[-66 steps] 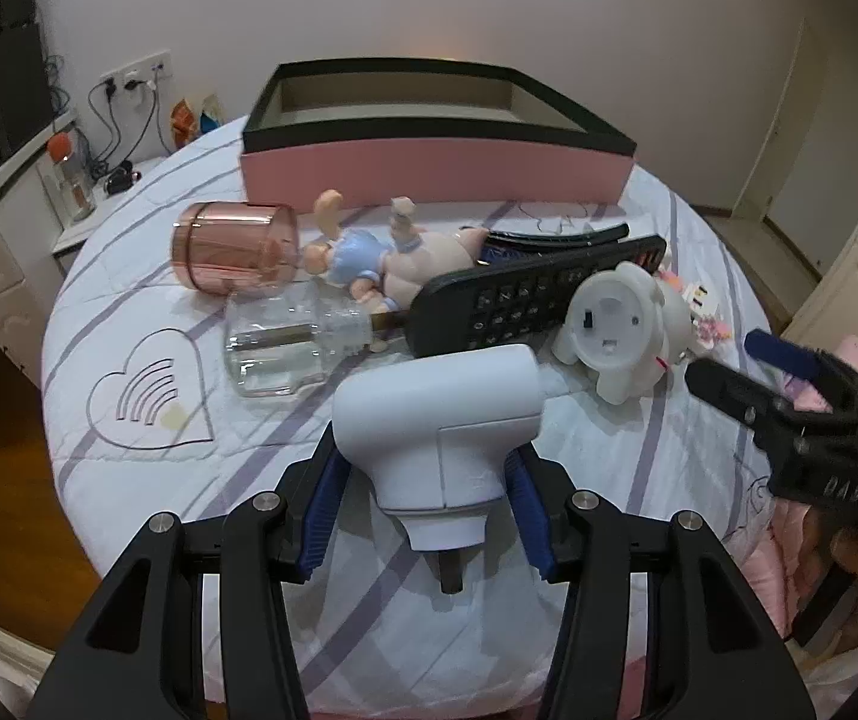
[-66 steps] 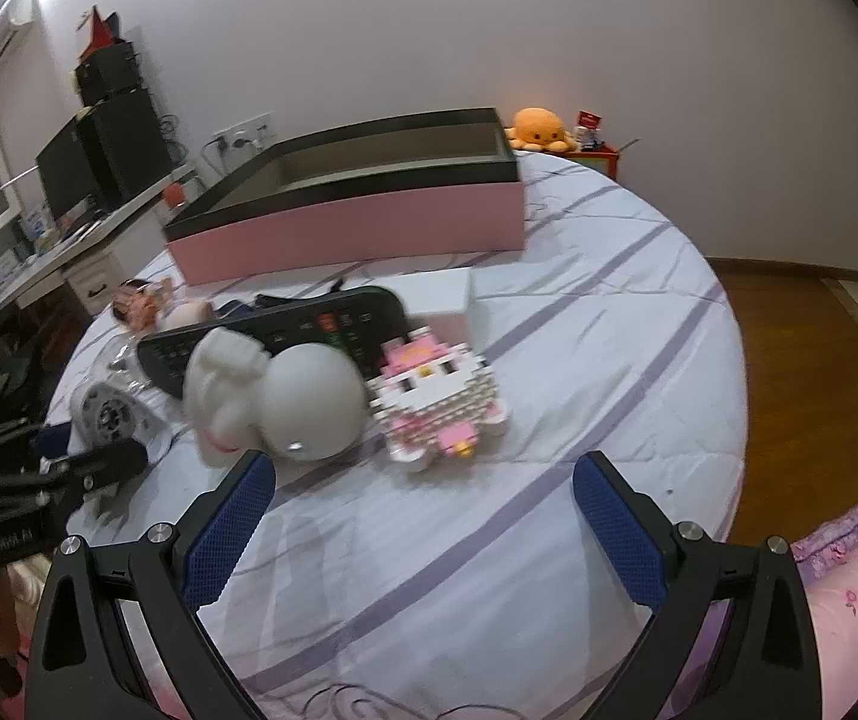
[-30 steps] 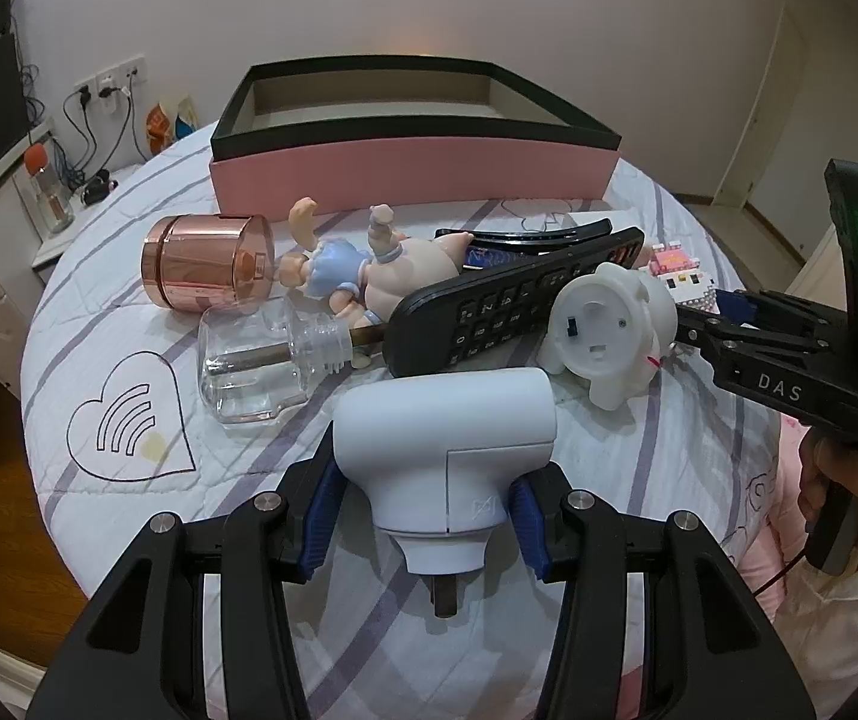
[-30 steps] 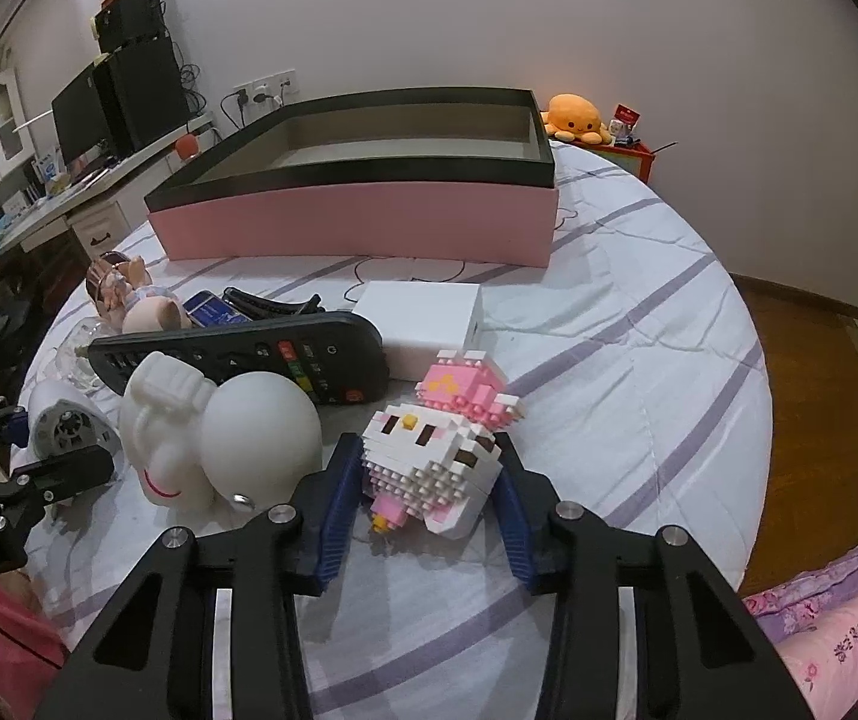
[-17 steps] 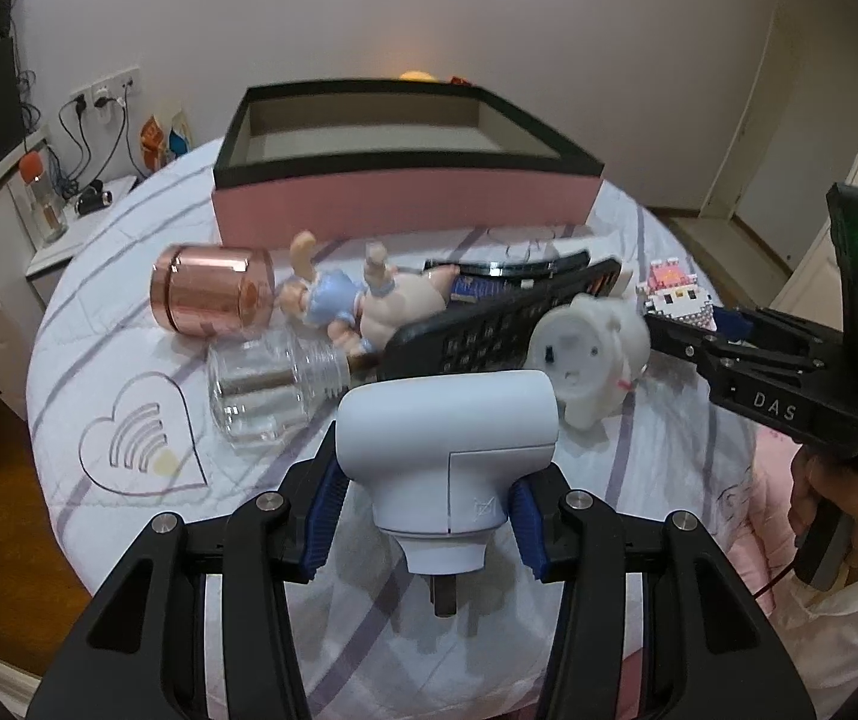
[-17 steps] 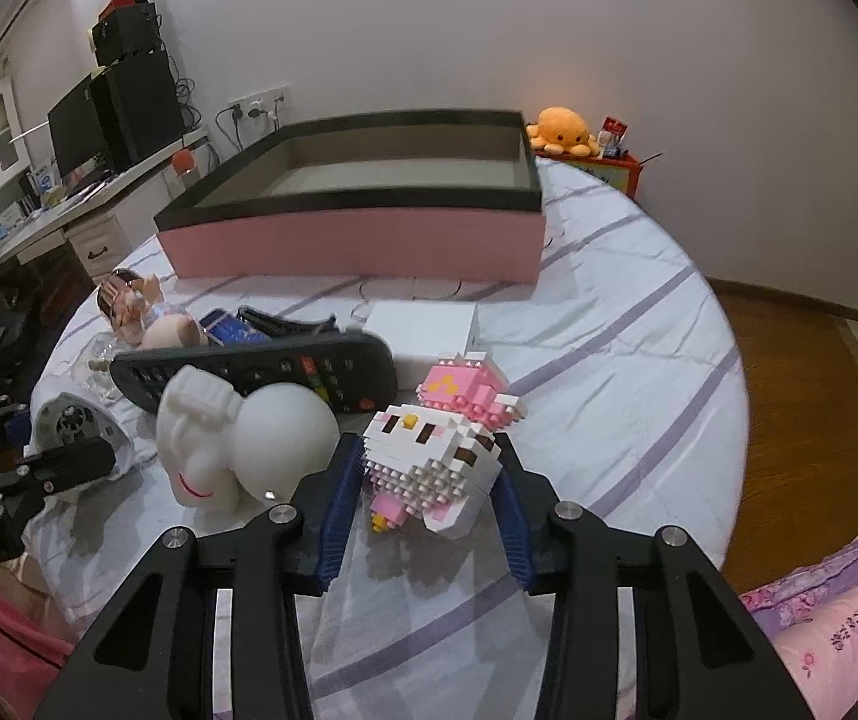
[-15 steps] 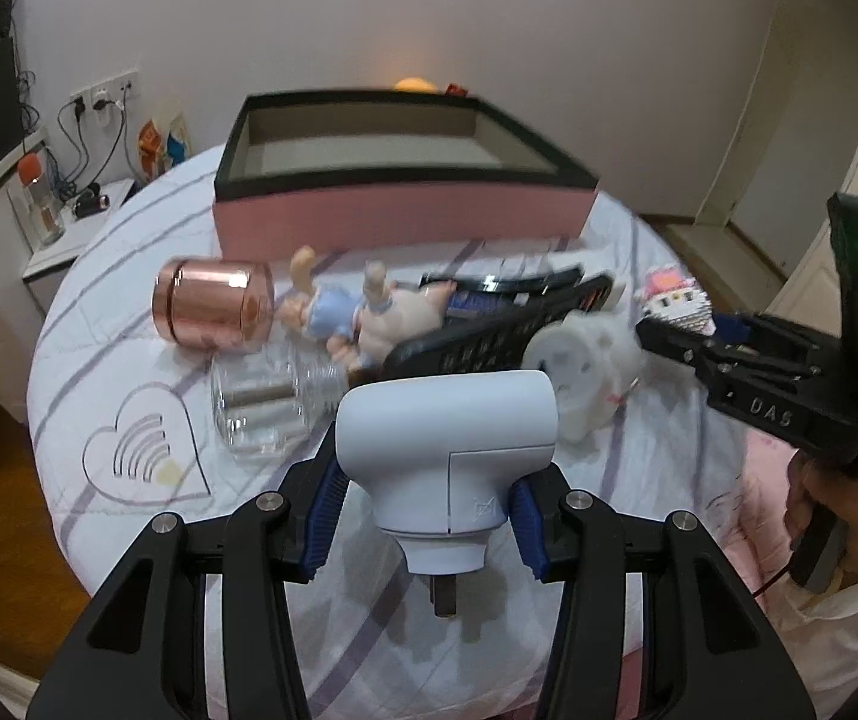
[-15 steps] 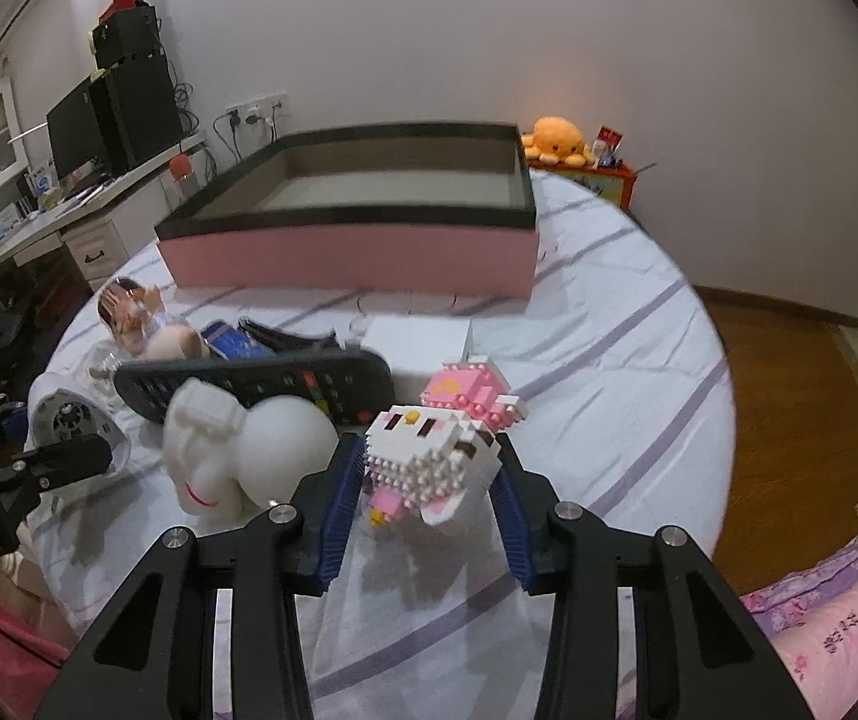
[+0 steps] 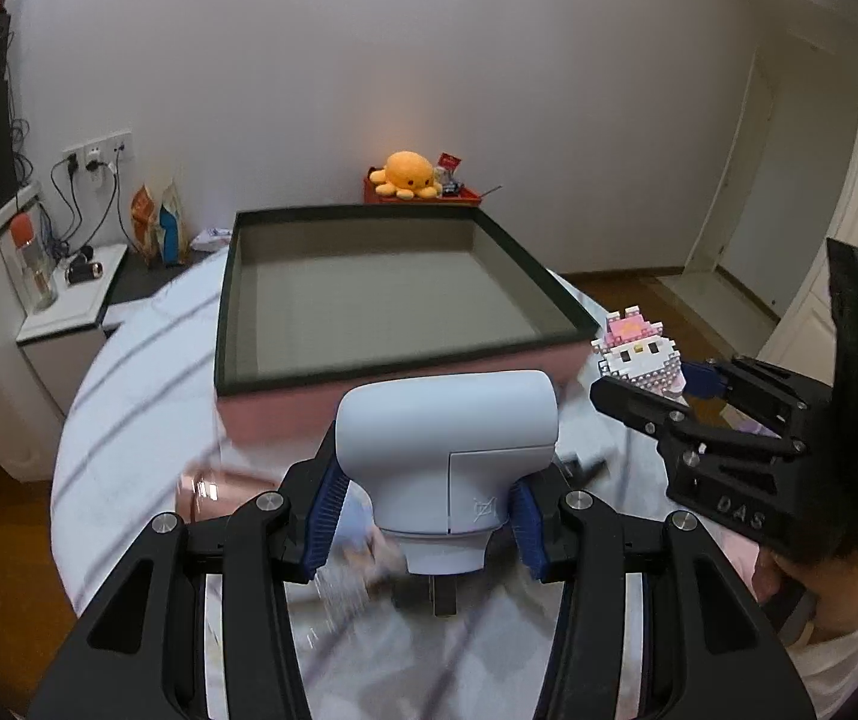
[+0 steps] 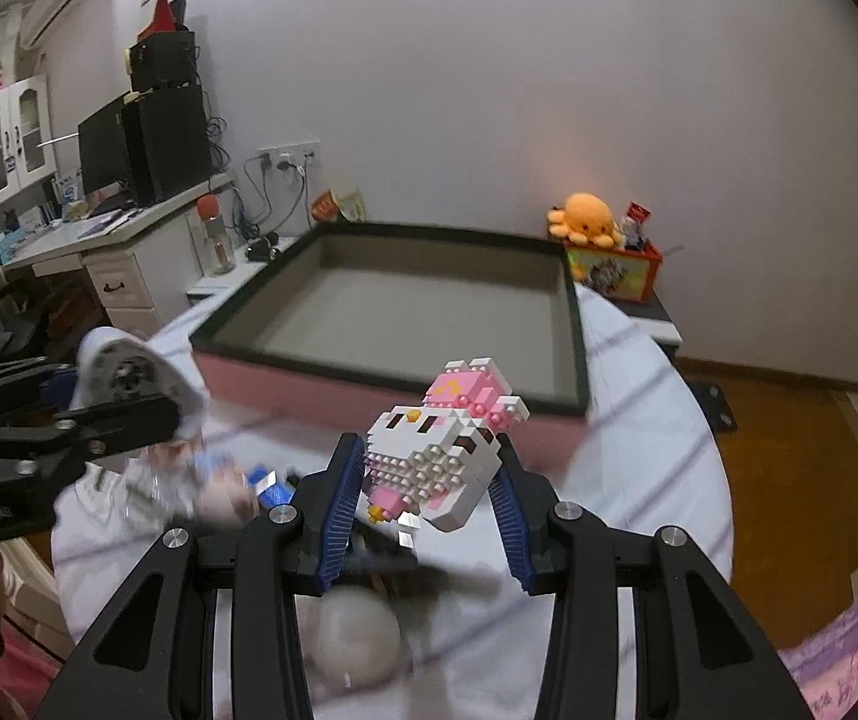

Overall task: Organize rigid objects
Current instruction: 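Carry both items into the pink box and open both tools to release them, then withdraw both tools from the box back toward the remaining items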

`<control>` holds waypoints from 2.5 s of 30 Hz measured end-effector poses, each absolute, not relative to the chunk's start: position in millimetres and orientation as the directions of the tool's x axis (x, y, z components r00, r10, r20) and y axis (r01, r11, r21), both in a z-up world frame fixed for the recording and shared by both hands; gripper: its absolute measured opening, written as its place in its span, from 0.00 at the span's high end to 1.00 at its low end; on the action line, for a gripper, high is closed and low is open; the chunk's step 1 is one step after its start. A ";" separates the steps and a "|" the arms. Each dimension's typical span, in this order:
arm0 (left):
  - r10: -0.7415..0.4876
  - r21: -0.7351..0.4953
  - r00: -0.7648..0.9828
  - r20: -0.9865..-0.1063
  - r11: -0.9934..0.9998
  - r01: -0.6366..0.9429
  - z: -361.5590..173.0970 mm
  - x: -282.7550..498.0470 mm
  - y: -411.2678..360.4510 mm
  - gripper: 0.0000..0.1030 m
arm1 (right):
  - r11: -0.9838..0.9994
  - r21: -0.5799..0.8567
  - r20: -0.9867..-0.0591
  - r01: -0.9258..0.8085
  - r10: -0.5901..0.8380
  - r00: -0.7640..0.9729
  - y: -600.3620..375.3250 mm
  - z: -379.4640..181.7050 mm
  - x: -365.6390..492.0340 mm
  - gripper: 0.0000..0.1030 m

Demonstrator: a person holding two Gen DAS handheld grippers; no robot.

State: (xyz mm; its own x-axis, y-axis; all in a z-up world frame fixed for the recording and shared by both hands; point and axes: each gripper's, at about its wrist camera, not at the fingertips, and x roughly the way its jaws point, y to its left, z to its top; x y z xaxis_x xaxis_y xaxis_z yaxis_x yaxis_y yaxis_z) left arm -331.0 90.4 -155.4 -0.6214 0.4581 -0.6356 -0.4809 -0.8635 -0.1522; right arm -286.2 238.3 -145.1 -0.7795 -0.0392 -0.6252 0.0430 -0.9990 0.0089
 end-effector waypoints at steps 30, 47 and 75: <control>0.358 -0.115 -0.593 -0.721 -0.906 -0.407 -196.7 -453.6 106.3 0.33 | -0.998 -0.028 -0.729 0.048 -0.013 -0.685 237.1 -182.8 -408.8 0.46; 0.326 -0.055 -0.721 -0.611 -0.926 -0.372 -132.2 -370.7 71.8 0.08 | -0.994 -0.113 -0.603 0.004 0.066 -0.795 222.2 -120.6 -332.6 0.25; 0.237 -0.020 -0.788 -0.568 -0.961 -0.275 -122.1 -232.0 3.9 0.00 | -0.996 -0.007 -0.578 -0.084 0.073 -0.813 201.5 -116.1 -189.3 0.20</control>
